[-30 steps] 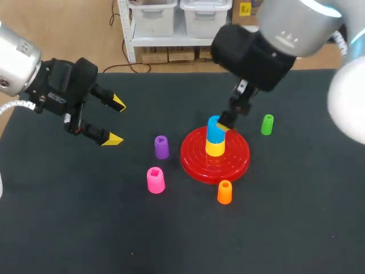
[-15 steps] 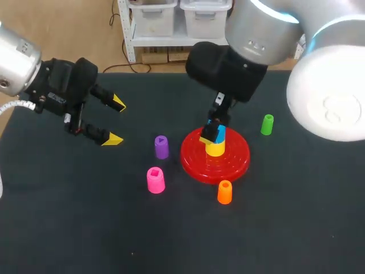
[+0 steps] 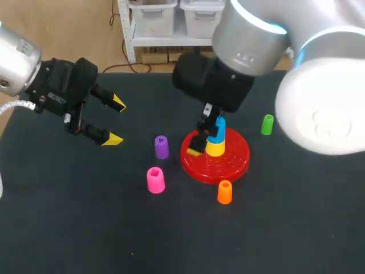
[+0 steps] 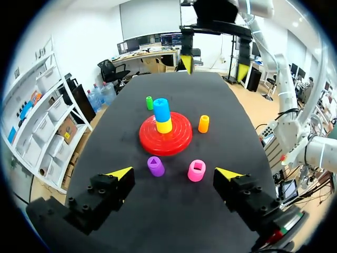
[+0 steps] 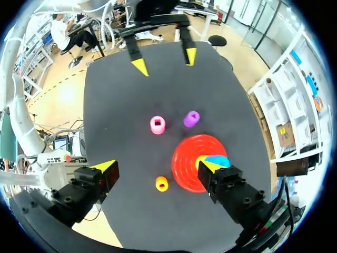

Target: Pick up and stack the cylinders on the red base in this order: pink,purple,orange,green

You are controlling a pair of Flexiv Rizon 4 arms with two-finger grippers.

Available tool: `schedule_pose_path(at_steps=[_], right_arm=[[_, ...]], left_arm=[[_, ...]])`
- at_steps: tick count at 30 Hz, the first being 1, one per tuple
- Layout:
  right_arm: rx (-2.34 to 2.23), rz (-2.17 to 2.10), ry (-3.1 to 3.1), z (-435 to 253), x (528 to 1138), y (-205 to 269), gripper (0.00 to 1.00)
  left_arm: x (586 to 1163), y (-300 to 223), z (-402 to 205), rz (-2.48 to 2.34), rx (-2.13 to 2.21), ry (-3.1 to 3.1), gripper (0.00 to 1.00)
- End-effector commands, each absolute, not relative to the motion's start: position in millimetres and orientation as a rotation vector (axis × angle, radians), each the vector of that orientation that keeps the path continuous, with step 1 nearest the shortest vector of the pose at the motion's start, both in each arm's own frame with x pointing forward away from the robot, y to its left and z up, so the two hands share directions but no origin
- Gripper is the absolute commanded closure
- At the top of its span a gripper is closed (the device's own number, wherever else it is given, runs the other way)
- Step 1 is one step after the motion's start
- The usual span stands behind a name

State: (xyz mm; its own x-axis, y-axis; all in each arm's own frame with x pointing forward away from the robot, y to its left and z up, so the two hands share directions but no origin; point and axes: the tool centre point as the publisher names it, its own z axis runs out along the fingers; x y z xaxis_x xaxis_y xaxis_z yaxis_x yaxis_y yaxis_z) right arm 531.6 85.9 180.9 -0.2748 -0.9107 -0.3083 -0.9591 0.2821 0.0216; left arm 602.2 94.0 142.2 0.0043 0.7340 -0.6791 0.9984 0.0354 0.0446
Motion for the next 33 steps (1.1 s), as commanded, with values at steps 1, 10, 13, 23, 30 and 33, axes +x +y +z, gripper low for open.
schedule_pose_path(at_steps=[1, 10, 13, 23, 30, 33], right_arm=[[-1.751, 0.316, 2.308, 167, 529, 100, 0.0], [-1.884, 0.356, 2.244, 144, 511, 131, 0.0], [-1.921, 0.342, 2.226, 138, 509, 137, 0.0], [-2.01, 0.258, 2.187, 118, 502, 146, 0.0], [-2.057, 0.272, 2.17, 106, 501, 152, 0.0], [-2.067, 0.27, 2.169, 102, 502, 154, 0.0]], left_arm=[[602, 94, 142, -0.639, 1.751, 1.783, 0.0], [602, 94, 142, -0.639, 1.751, 1.783, 0.0], [602, 94, 142, -0.639, 1.751, 1.783, 0.0], [602, 94, 142, -0.639, 1.751, 1.783, 0.0], [602, 94, 142, -0.639, 1.751, 1.783, 0.0], [602, 94, 142, -0.639, 1.751, 1.783, 0.0]])
